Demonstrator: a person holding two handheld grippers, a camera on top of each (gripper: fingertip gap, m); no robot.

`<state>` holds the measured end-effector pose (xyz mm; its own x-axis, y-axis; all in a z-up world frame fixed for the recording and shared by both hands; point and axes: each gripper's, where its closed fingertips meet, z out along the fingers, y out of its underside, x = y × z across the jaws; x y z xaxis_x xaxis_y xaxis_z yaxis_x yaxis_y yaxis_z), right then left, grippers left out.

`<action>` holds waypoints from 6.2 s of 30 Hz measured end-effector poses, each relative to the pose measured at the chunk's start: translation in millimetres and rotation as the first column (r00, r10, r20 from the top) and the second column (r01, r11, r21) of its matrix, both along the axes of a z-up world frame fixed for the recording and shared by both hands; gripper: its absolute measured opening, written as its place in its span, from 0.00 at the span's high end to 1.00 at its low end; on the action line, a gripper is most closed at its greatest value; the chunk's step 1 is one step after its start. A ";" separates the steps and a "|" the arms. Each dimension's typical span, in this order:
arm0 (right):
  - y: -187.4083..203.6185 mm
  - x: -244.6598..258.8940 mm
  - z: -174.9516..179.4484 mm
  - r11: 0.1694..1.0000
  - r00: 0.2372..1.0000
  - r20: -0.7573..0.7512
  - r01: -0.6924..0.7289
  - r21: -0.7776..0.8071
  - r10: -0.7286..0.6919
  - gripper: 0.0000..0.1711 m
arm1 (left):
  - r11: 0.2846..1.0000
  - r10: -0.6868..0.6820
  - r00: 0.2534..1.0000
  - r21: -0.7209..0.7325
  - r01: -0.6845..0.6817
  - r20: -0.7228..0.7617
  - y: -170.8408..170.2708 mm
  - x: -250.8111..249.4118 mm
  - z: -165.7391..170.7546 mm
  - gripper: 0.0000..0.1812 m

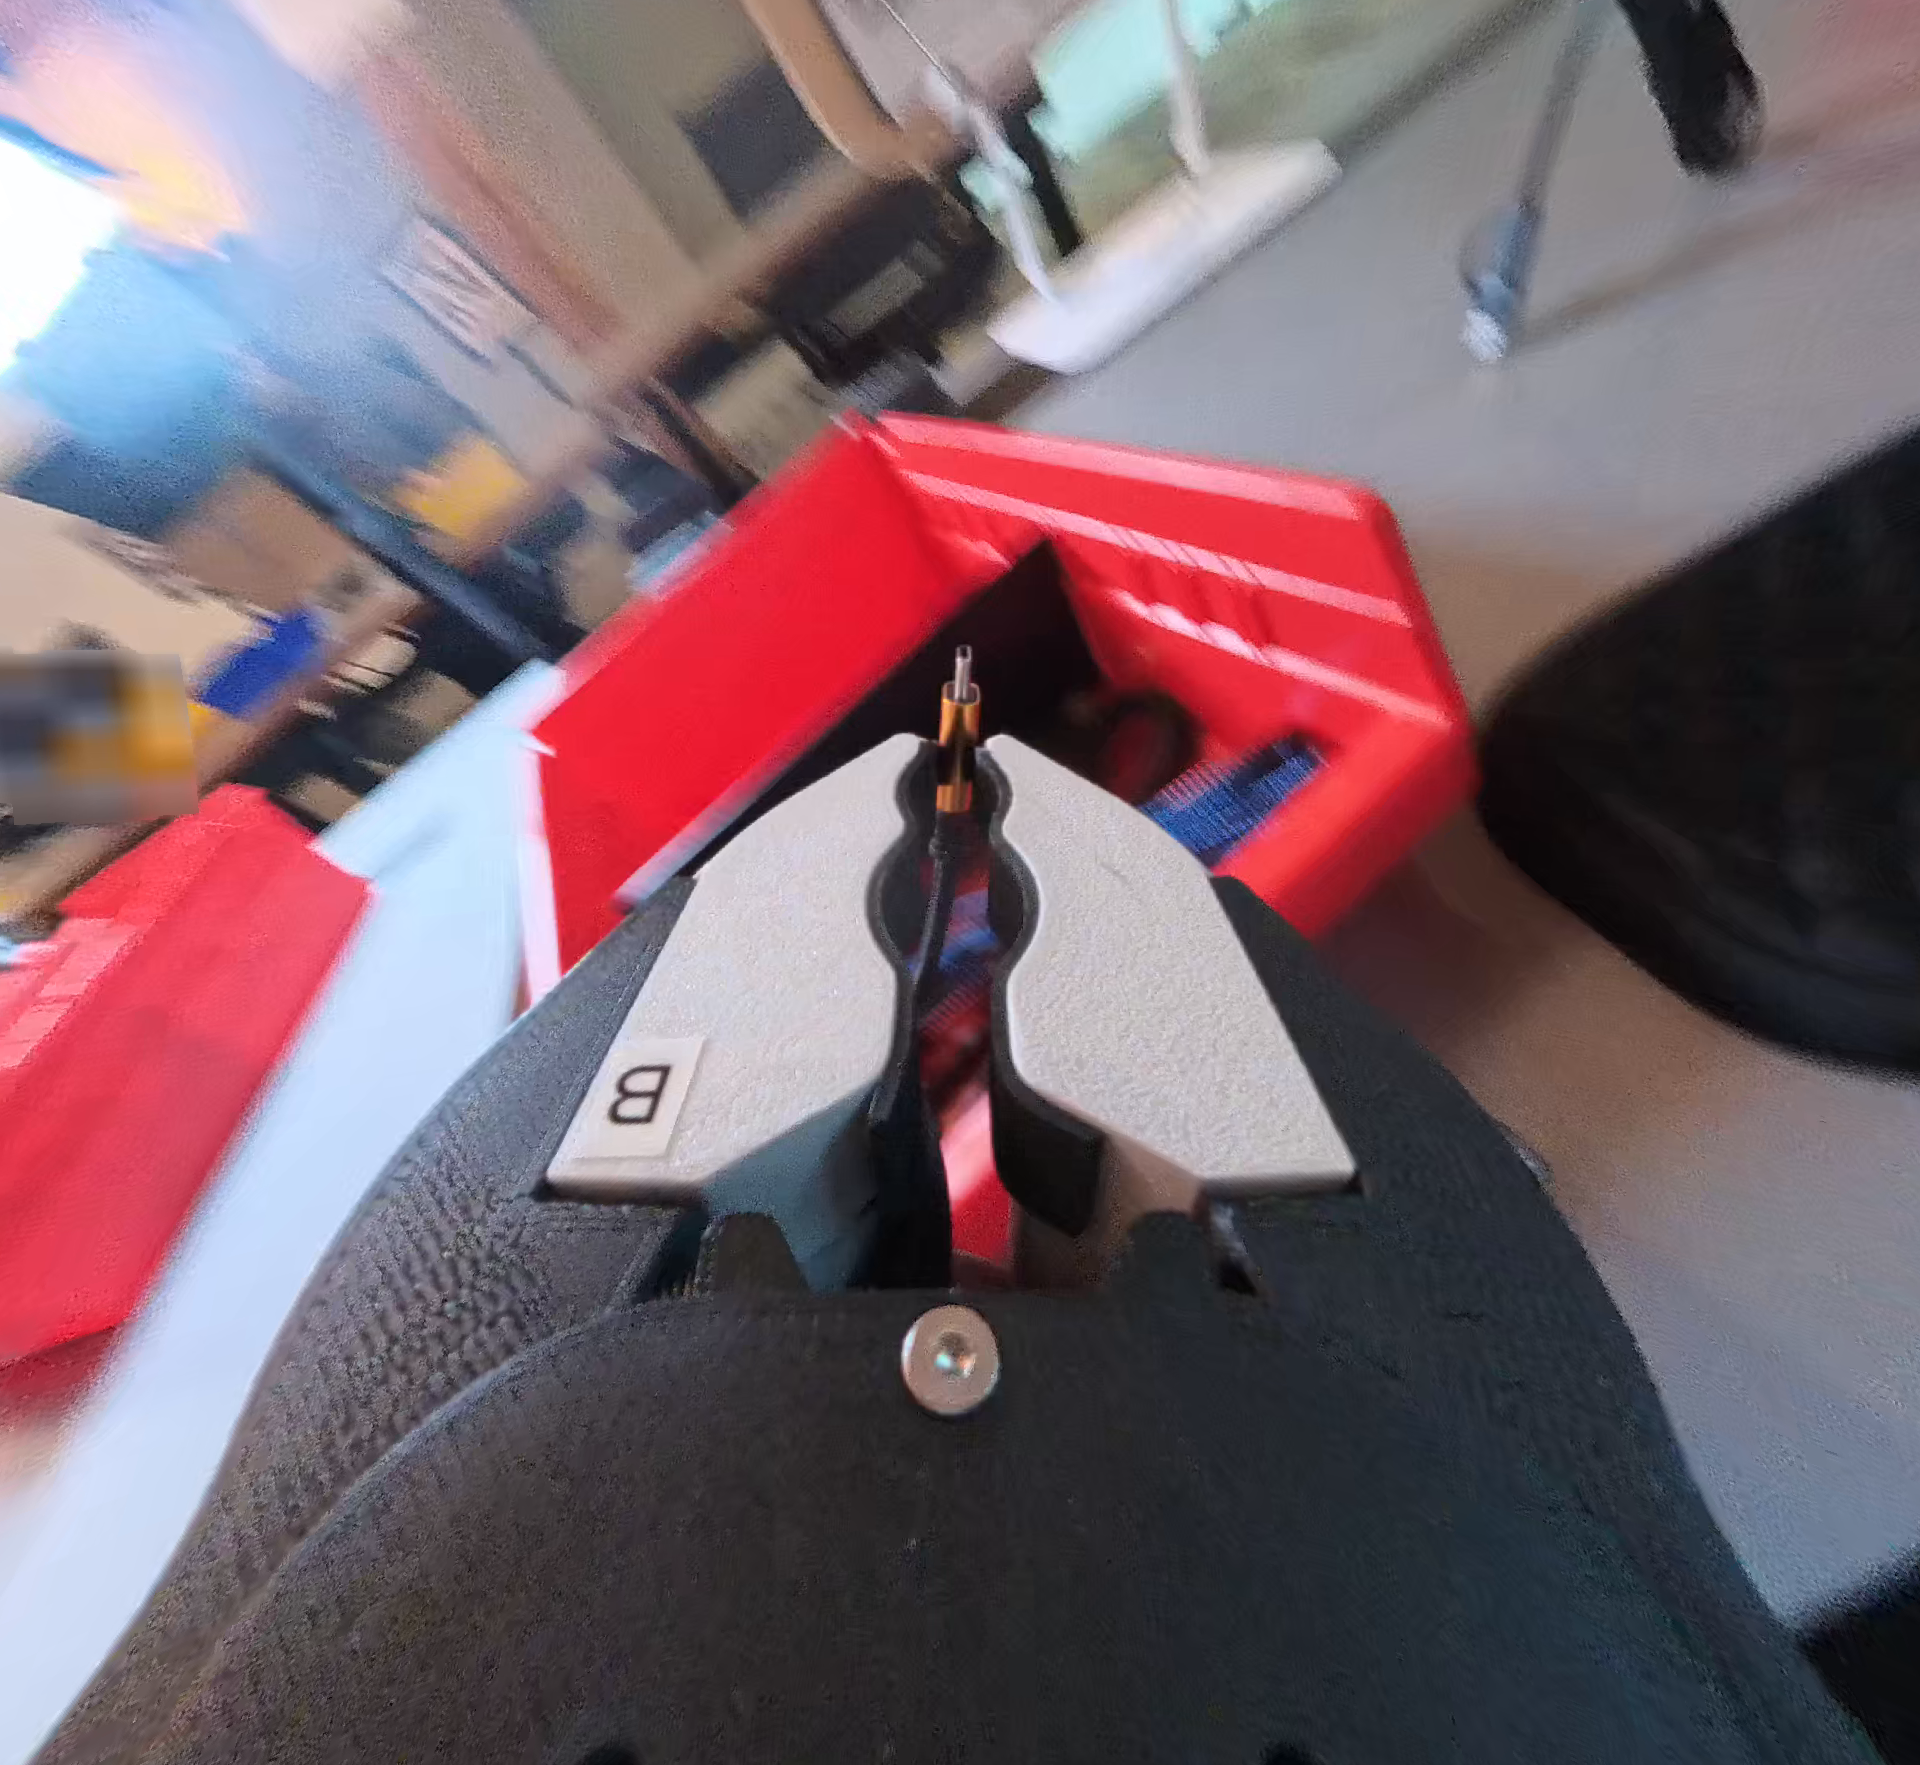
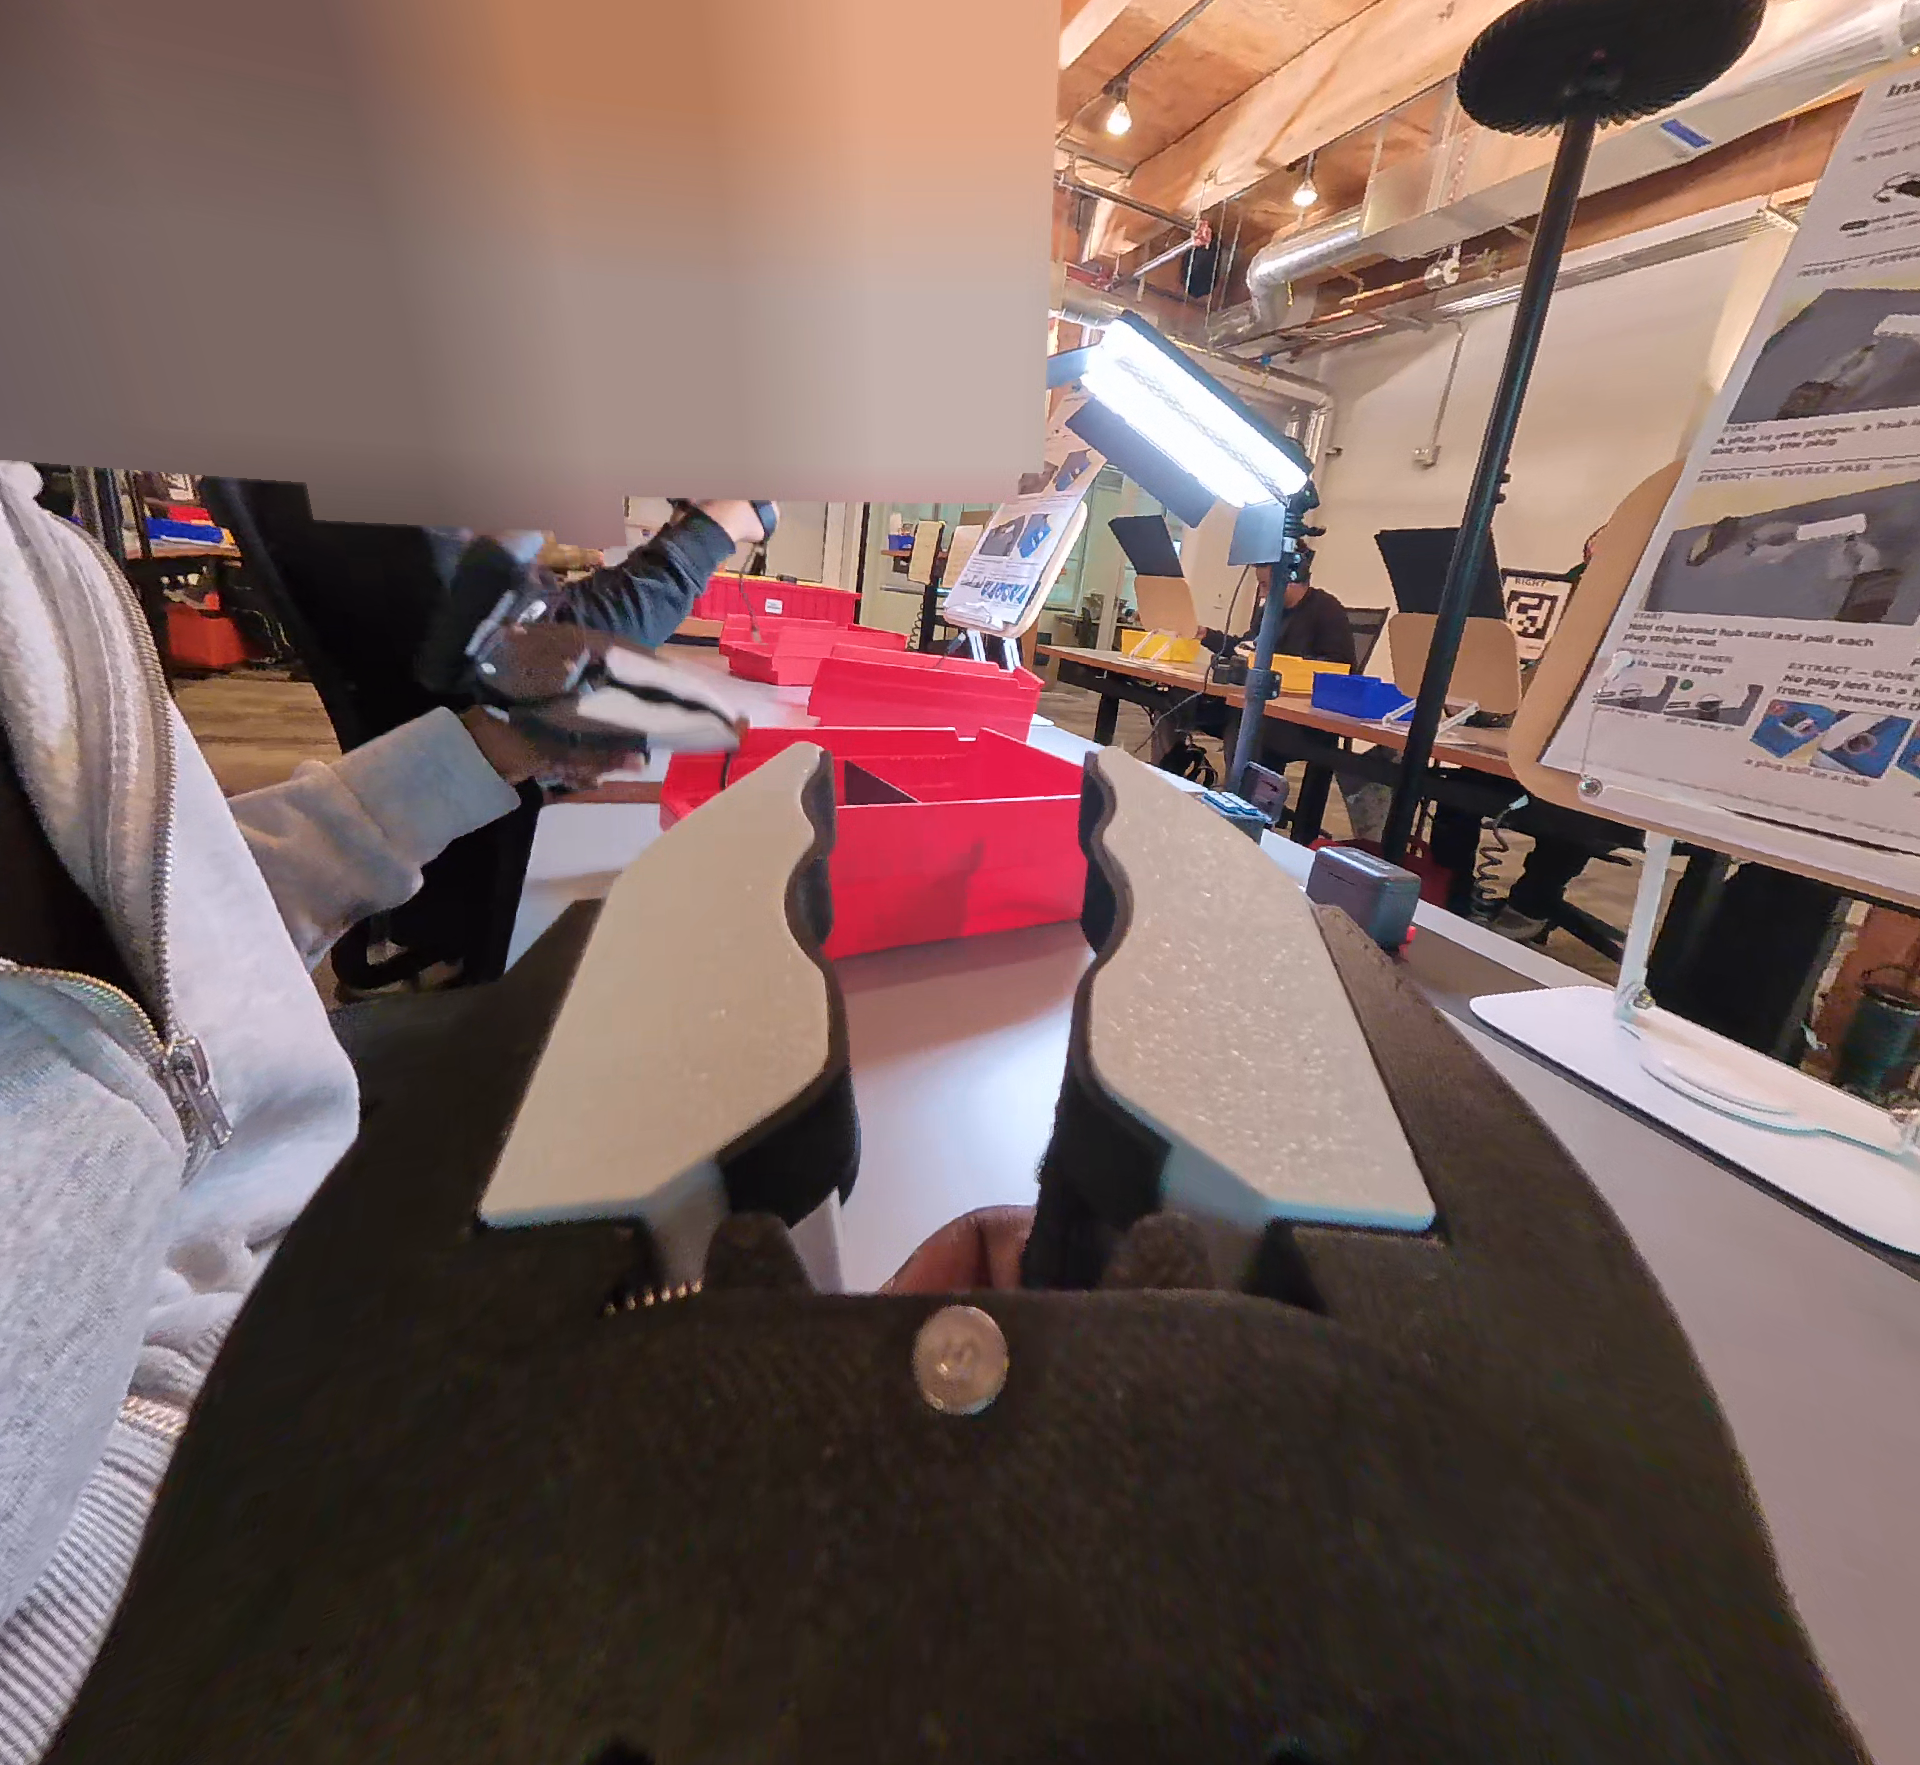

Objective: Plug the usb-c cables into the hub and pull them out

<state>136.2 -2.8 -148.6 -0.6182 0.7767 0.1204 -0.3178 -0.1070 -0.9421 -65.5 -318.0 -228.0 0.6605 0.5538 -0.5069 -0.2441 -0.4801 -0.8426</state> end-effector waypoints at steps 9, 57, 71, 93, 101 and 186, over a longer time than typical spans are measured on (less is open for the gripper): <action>-2.6 -0.2 -1.6 0.999 1.000 -0.005 0.017 0.038 -0.017 0.74 | 0.655 0.191 0.750 0.651 0.384 -0.634 -49.5 120.2 185.6 0.96; -46.2 -50.3 -53.1 0.997 0.912 0.408 0.058 -0.049 -0.033 0.93 | 0.540 -0.599 0.750 0.550 0.638 -0.281 228.6 180.6 56.2 0.80; -84.1 -17.6 -31.8 0.927 0.878 0.313 -0.307 -0.214 0.363 0.93 | 0.099 -0.940 0.336 0.897 0.430 -0.057 227.8 188.9 58.4 0.81; -82.5 -14.2 -47.1 0.961 0.909 0.326 -0.278 0.009 0.260 0.92 | 0.238 -0.943 0.326 0.813 0.531 0.064 237.8 191.4 32.5 0.93; -80.2 -10.5 -47.0 0.953 0.897 0.336 -0.304 -0.006 0.289 0.93 | 0.235 -0.949 0.306 0.808 0.540 0.072 238.5 194.6 30.7 0.93; 10.1 10.6 -164.3 0.980 0.330 0.939 -0.130 0.149 -0.099 0.95 | 0.353 -0.922 0.354 0.714 0.605 0.155 249.4 200.1 14.4 0.93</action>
